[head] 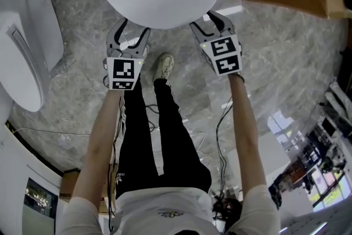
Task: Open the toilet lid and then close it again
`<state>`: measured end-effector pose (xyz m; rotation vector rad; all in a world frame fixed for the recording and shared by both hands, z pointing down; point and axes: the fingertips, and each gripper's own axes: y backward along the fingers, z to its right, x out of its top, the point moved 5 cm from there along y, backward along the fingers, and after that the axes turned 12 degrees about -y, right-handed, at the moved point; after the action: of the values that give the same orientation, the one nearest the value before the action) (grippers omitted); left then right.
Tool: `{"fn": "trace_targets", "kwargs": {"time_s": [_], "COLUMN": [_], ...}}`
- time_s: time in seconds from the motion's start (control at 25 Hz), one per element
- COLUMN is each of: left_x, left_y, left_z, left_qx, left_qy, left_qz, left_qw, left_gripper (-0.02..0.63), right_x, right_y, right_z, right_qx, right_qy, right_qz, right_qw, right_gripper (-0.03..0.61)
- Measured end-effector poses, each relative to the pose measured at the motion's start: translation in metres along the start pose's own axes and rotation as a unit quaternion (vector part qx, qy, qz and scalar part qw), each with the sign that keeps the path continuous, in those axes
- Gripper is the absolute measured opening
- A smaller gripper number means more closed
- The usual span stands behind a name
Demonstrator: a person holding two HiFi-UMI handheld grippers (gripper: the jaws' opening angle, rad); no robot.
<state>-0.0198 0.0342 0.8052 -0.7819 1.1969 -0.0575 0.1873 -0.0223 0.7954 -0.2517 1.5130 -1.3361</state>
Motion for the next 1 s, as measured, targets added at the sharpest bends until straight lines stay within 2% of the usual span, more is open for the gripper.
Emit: {"fn": "trace_targets", "kwargs": {"time_s": [0.16,0.36,0.8,1.0], "left_x": [0.015,0.04,0.132,0.167], "left_y": [0.012,0.03,0.077,0.091], "left_z": [-0.004,-0.012,-0.051,-0.076], "left_qx": [-0.007,-0.021,-0.01,-0.015], "left_qy": [0.034,0.048,0.088,0.13], "left_qz": [0.004,0.016,0.104,0.132], "left_qw": [0.9994,0.9985,0.9906,0.9825], "left_gripper": [0.293,0.293,0.296,0.304], "right_x": [0.012,0.033,0.124,0.17], "right_y": [0.017,0.044,0.129,0.154], "right_z": [-0.003,-0.008,-0.017,-0.021], "right_qx": [0.013,0.032,0.072,0.088], "right_qy": [-0.002,-0.004,-0.019,-0.024], "right_qz": [0.006,0.017,0.11,0.129], "right_qw": [1.0,0.999,0.991,0.987], "right_gripper": [0.253,0.253,0.253,0.255]}}
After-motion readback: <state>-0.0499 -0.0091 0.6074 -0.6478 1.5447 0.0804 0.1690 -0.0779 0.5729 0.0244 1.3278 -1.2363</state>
